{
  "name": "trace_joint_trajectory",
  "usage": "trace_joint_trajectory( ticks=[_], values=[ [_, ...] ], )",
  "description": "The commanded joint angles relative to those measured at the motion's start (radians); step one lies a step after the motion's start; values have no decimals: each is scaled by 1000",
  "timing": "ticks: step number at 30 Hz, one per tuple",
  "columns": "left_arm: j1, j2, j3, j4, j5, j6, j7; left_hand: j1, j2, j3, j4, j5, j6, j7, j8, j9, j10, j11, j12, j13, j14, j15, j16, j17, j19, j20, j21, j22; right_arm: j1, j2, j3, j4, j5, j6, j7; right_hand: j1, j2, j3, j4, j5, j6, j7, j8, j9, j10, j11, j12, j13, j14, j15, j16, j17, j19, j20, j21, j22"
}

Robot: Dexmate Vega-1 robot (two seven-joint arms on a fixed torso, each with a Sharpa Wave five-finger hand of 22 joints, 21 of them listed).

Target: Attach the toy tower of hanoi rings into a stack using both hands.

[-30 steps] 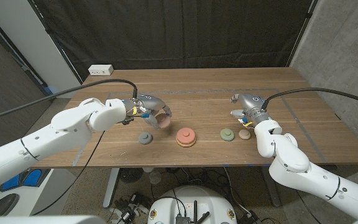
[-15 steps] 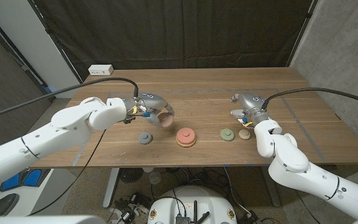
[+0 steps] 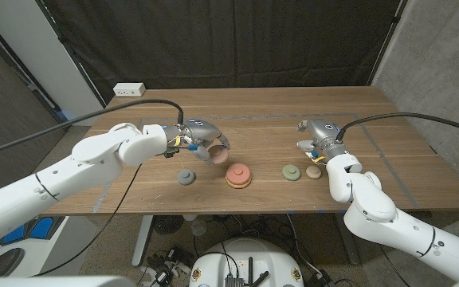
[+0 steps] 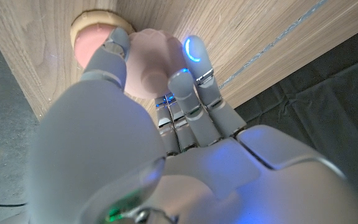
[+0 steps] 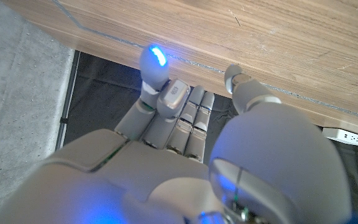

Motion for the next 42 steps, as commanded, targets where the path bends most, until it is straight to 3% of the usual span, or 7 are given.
trace_joint_trajectory(
  ticks=[1, 19, 42],
  values=[
    [-33, -43, 30, 15, 6, -52, -15, 0, 18, 50, 44, 5, 42, -17, 33, 59, 110, -85, -1, 224, 8, -1, -2, 1, 7, -82, 10, 2, -12, -4, 4, -9, 9, -11, -13, 4, -4, 11, -1, 4, 3, -1, 9, 3, 12, 2, 2, 2, 9, -37, 5, 4, 1, -24, 3, 0],
    [-71, -87, 69, 25, 36, -98, -58, -2, 18, 54, 45, 4, 48, -17, 29, 62, 115, -85, -9, 228, 10, -1, -12, 6, 5, -82, 11, 1, -25, -23, 9, -29, 13, -28, -22, 4, -2, 13, 0, 3, 4, -1, 9, 3, 13, 1, 4, 2, 13, -37, 5, 4, 4, -24, 6, 2],
    [-124, -152, 132, 92, 83, -134, -93, -8, 15, 59, 45, 2, 55, -19, 20, 66, 121, -83, -17, 233, 11, -1, -24, 16, 2, -81, 8, 1, -21, -36, 6, -36, 24, -48, -14, 2, -1, 14, 0, 3, 11, 1, 13, 3, 19, 2, 6, 2, 15, -37, 5, 4, 5, -24, 6, 1]
  ],
)
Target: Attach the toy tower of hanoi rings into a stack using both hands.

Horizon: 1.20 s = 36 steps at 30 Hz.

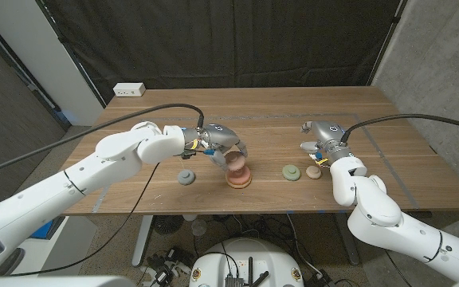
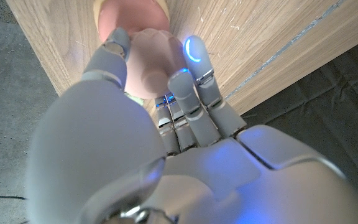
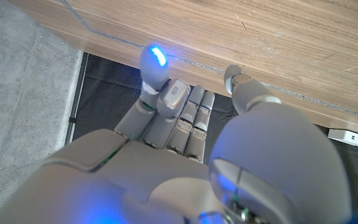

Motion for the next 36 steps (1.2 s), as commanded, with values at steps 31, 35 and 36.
trace_joint_trajectory(
  ticks=[31, 35, 36],
  values=[
    [-69, -76, 92, 108, 45, -61, -39, -15, 10, 52, 51, -2, 65, -20, 14, 70, 121, -88, 8, 233, 2, 0, -13, -1, 2, -81, -2, 1, 7, -18, -6, -4, 39, -13, -9, 4, 1, 9, 1, 3, 20, 0, 10, 1, 24, 5, 9, 2, 13, -35, 6, 5, 6, -24, 6, 0],
    [-77, -86, 102, 124, 41, -70, -43, -17, 12, 52, 52, -2, 65, -18, 13, 70, 119, -88, 6, 232, 3, 0, -14, -1, 2, -81, -3, 1, 10, -18, -7, -1, 44, -9, -11, 4, 1, 9, 0, 3, 22, 0, 11, 1, 25, 4, 9, 3, 13, -35, 6, 5, 6, -24, 6, 0],
    [-78, -87, 104, 126, 41, -71, -43, -17, 11, 52, 53, -2, 67, -19, 14, 70, 119, -88, 6, 232, 2, 0, -15, -2, 2, -81, -3, 1, 10, -17, -8, -1, 44, -10, -12, 4, 1, 9, 1, 3, 22, 0, 11, 1, 25, 5, 9, 3, 13, -35, 6, 5, 6, -24, 6, 0]
  ],
)
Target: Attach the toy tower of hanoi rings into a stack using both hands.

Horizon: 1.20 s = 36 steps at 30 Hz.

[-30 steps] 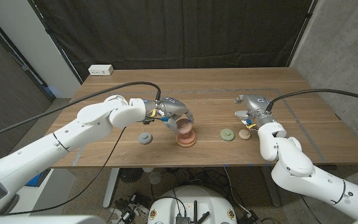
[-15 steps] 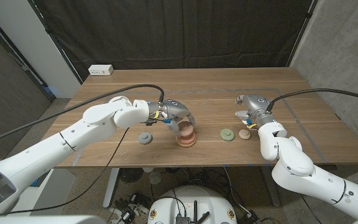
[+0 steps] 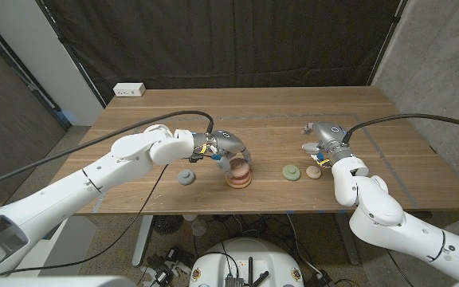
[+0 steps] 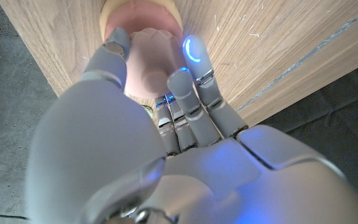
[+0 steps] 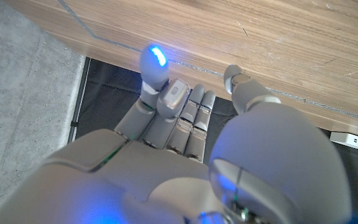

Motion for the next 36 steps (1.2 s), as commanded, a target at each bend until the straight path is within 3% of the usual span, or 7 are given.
trace_joint_trajectory(
  ticks=[1, 23, 36],
  values=[
    [-19, -21, 25, 35, 2, -20, -8, -15, 12, 51, 52, 3, 65, -20, 14, 70, 115, -89, 6, 232, 5, 0, -4, 3, 2, -81, -2, 1, 9, -1, -6, 5, 12, 3, -5, 3, 1, 7, -2, 3, 15, 0, 4, 3, 9, -1, 9, 3, 10, -32, 6, 5, 6, -24, 6, 0],
    [-18, -28, 38, 65, 3, -6, 9, -14, 12, 53, 49, 0, 57, -24, 3, 73, 109, -91, 2, 234, 8, 0, -4, 8, 1, -82, -6, 1, 28, -2, -16, 15, 25, 1, -5, 2, 3, 7, -1, 3, 17, 0, 5, 2, 11, 0, 9, 4, 11, -32, 6, 5, 7, -24, 6, 0],
    [-22, -10, 28, 41, 29, -10, 16, -40, -8, 36, 56, -5, -34, -18, -39, 72, -5, -78, -20, 225, -15, 0, -24, -10, -11, -78, -14, 1, 29, -3, -16, 10, 25, 2, -13, 2, 4, 8, -1, 4, 19, 1, 6, 1, 13, 0, 9, 5, 11, -32, 6, 5, 7, -24, 6, 0]
  ],
)
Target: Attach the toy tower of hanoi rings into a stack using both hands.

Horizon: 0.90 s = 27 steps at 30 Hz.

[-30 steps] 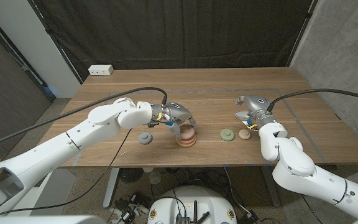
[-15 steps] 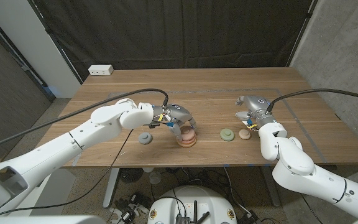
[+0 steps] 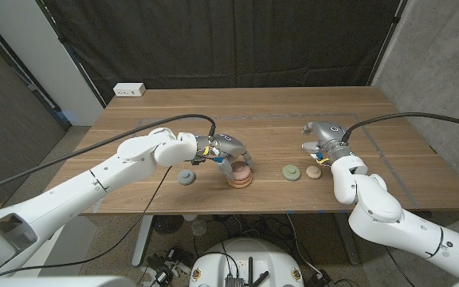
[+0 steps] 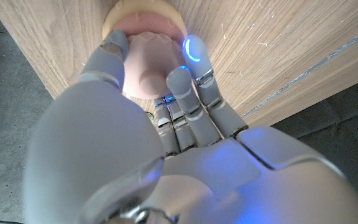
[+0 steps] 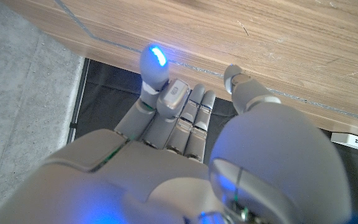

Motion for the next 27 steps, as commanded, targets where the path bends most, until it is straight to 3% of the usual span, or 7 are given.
trace_joint_trajectory(
  ticks=[1, 12, 18, 27],
  values=[
    [-3, 15, -5, -20, 30, 1, 3, -29, -4, 39, 52, -4, -40, 7, -19, 71, 0, -40, -9, 179, -11, 0, -9, -9, -11, -82, -10, 0, 3, 0, -3, -4, -1, -2, -6, 2, 4, 8, -1, 4, 10, 2, 7, 1, 13, -1, 9, 3, 12, -32, 6, 5, 7, -24, 6, 0],
    [-7, 25, -5, -44, 66, 8, -31, -61, -19, 18, 58, -11, -132, 25, -53, 62, -118, -15, -10, 161, -52, 0, -41, -60, -40, -80, -45, -2, 3, 3, -11, -10, -10, -8, -7, 2, 4, 8, -1, 4, 13, 2, 8, 0, 17, 0, 8, 3, 12, -32, 6, 4, 7, -24, 6, -1],
    [-13, 23, 0, -55, 90, 19, -64, -81, -31, -4, 59, -21, -230, 43, -71, 52, -231, 19, -15, 147, -91, 0, -69, -111, -58, -80, -60, 2, 6, 6, -16, -13, -17, -14, -4, 2, 5, 9, -1, 4, 14, 1, 9, 0, 16, -2, 8, 4, 12, -32, 6, 5, 7, -24, 6, -1],
    [-18, 18, 5, -54, 96, 19, -92, -101, -35, -23, 63, -32, -270, 51, -66, 43, -274, 36, -6, 136, -105, 0, -77, -144, -74, -80, -70, 4, 7, 7, -20, -14, -22, -16, 2, 2, 5, 9, -2, 4, 15, 1, 9, -1, 19, -2, 9, 5, 13, -32, 6, 5, 7, -24, 6, -1]
  ],
)
